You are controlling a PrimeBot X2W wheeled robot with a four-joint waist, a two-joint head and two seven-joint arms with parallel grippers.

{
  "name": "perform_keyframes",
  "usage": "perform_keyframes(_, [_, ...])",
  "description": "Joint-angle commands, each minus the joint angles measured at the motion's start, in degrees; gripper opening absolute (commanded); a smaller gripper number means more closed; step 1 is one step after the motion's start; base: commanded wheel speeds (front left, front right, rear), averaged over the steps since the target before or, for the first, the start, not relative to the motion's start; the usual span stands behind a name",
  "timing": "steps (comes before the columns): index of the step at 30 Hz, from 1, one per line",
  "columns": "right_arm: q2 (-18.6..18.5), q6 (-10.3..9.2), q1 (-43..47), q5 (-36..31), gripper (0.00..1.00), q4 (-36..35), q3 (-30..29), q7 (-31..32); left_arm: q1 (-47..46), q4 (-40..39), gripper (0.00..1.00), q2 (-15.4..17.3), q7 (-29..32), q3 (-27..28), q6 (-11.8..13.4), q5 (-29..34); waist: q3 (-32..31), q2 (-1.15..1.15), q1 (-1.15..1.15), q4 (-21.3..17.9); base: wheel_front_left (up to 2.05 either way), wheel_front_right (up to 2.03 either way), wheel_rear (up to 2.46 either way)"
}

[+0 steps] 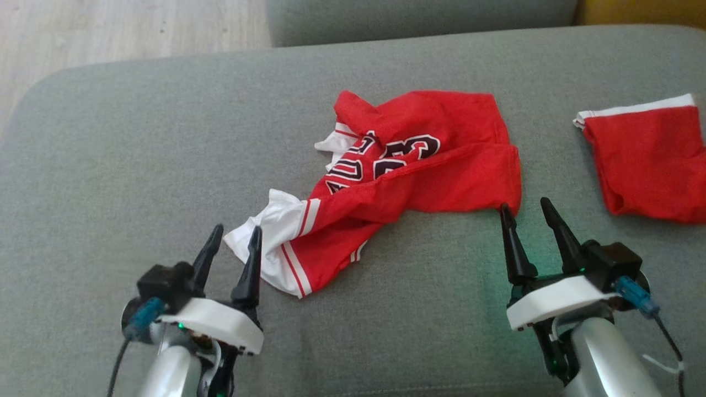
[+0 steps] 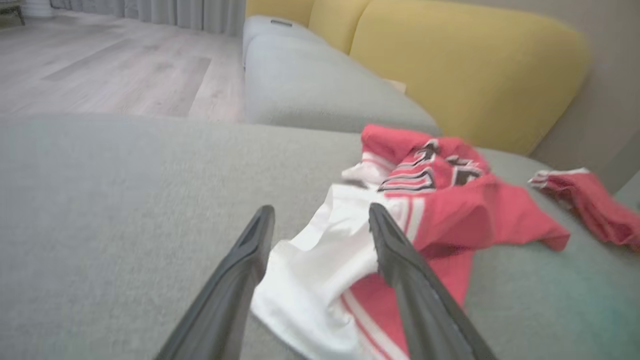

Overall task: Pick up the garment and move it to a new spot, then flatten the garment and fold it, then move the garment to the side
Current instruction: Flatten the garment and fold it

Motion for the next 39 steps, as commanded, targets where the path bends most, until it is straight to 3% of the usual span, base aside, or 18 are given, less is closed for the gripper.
perform_keyframes(1, [0.51,-0.05,-1.98,-0.35,1.00,-2.21,1.22,-0.01,-3.19,0.01,1.00,0.40,-0.52,2.22,0.59,1.00,0.69,0.00,0.00,-0.40,0.00,0.00,0.00])
perform_keyframes(9, [0.56,-0.05,-1.91,0.21,1.00,-3.63,1.47,0.42,-10.88,15.74,1.00,2.52,1.87,2.44,5.02,4.42,3.05,0.00,0.00,-1.97,0.00,0.00,0.00])
perform_keyframes(22, [0.57,-0.05,-2.29,0.72,1.00,-4.14,1.19,0.45,-15.68,29.17,1.00,3.49,5.28,1.58,6.53,4.71,3.96,0.00,0.00,-2.98,0.00,0.00,0.00])
perform_keyframes(27, [0.57,-0.05,-2.34,0.74,1.00,-4.06,0.95,0.41,-16.44,31.68,1.00,3.38,6.54,0.71,5.53,4.54,3.88,0.00,0.00,-2.87,0.00,0.00,0.00])
perform_keyframes(28, [0.57,-0.05,-2.34,0.70,1.00,-4.04,0.84,0.40,-16.61,32.13,0.69,3.32,6.78,0.45,5.11,4.47,3.85,0.00,0.00,-2.81,0.00,0.00,0.00])
perform_keyframes(29, [0.57,-0.05,-2.34,0.63,1.00,-4.02,0.71,0.40,-16.79,32.45,0.00,3.24,6.81,0.27,4.79,4.36,3.81,0.00,0.00,-2.72,0.00,0.00,0.00])
perform_keyframes(34, [0.57,-0.05,-2.68,-0.46,1.00,-3.69,-0.56,0.76,-17.75,30.91,0.00,2.67,2.53,-0.15,3.86,3.65,3.39,0.00,0.00,-1.70,0.00,0.00,0.00])
perform_keyframes(39, [0.57,-0.05,-4.03,-2.73,1.00,-2.95,-2.02,2.18,-17.64,24.47,0.00,2.29,-0.24,0.16,3.29,3.19,3.24,0.00,0.00,-0.24,0.00,0.00,0.00])
